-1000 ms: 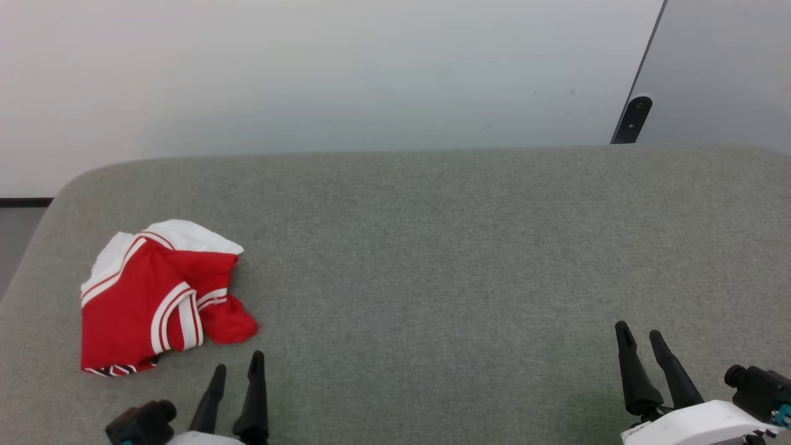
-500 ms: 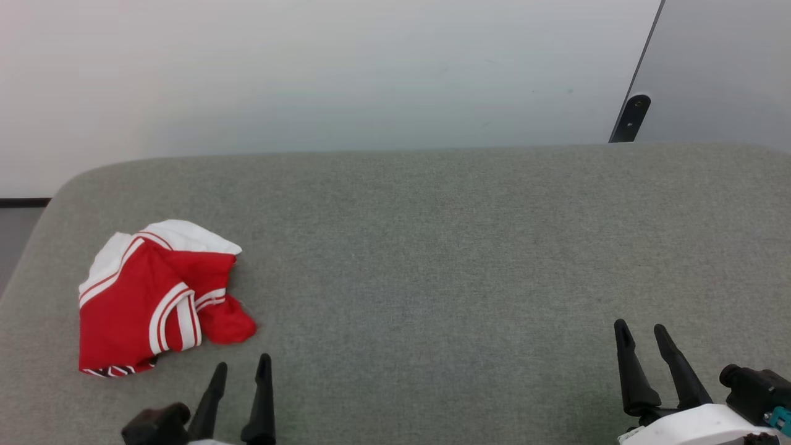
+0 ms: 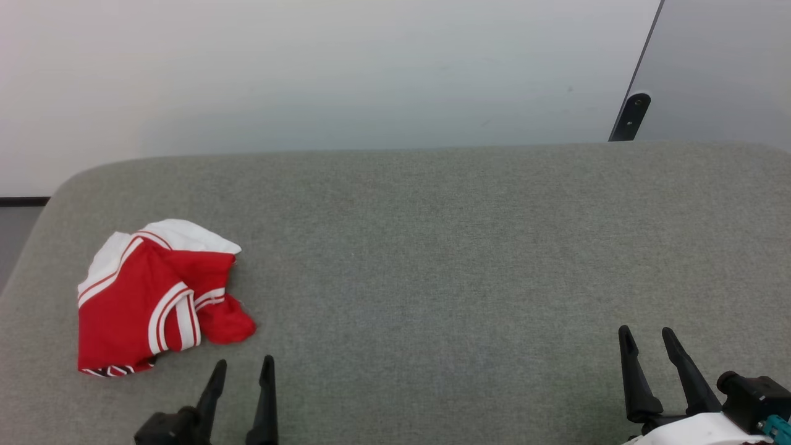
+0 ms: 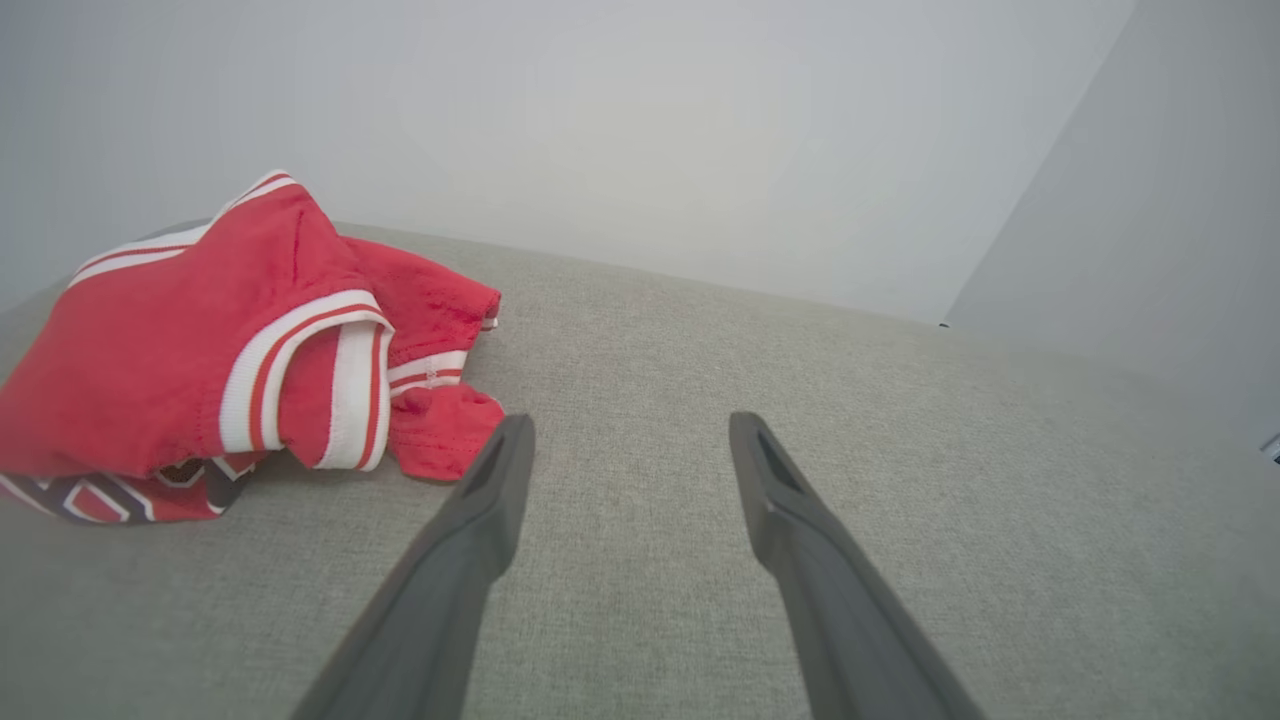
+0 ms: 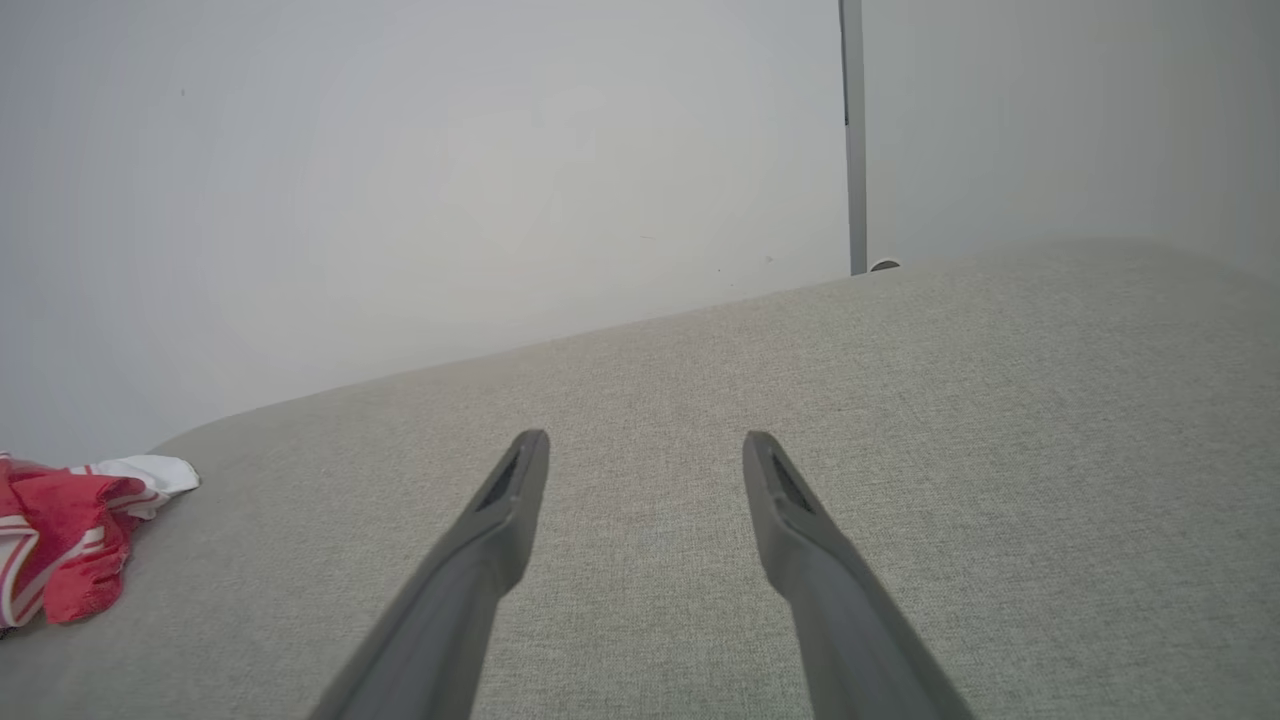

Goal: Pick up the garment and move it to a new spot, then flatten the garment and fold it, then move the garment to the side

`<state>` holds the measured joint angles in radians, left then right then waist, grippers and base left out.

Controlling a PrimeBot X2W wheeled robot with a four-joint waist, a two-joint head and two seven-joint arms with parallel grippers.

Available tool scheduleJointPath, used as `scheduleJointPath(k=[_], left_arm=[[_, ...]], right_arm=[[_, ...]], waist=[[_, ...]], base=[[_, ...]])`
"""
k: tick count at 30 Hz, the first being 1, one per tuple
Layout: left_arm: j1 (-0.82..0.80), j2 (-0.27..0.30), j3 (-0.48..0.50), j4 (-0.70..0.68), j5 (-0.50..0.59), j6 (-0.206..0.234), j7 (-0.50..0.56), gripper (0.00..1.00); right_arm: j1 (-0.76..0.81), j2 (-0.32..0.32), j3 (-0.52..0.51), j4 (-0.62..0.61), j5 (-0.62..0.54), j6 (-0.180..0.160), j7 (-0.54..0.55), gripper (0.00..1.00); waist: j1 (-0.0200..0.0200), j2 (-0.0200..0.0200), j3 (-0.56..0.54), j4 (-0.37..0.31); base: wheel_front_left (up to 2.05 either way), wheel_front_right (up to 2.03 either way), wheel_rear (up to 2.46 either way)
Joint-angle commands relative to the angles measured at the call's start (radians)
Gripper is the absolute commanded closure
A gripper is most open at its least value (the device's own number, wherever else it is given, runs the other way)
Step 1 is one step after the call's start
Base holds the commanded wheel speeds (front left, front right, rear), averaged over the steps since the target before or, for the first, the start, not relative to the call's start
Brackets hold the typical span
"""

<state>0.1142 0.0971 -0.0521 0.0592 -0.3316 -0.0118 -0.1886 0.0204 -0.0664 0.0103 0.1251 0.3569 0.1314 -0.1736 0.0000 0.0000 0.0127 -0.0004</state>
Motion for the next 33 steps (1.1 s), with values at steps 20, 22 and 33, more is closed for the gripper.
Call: scheduleJointPath(k=[20, 22, 33], left_arm=[[0.043, -0.01, 0.003, -0.028, 0.158, -0.02, -0.048, 0.0], [0.047, -0.011, 0.004, -0.03, 0.172, -0.024, -0.052, 0.0], [0.057, -0.02, 0.016, -0.048, 0.244, -0.05, -0.071, 0.0]], right_arm=[[-0.02, -0.04, 0.008, 0.039, -0.108, -0.001, -0.062, 0.0], [-0.015, -0.04, 0.006, 0.035, -0.117, -0.001, -0.067, 0.0], [0.008, -0.031, 0.014, 0.018, -0.18, -0.001, -0.087, 0.0]], waist=[[0.0, 0.0, -0.007, 0.003], [0.0, 0.0, -0.007, 0.003], [0.0, 0.0, -0.008, 0.002]], base=[[0.0, 0.0, 0.0], [0.0, 0.0, 0.0], [0.0, 0.0, 0.0]])
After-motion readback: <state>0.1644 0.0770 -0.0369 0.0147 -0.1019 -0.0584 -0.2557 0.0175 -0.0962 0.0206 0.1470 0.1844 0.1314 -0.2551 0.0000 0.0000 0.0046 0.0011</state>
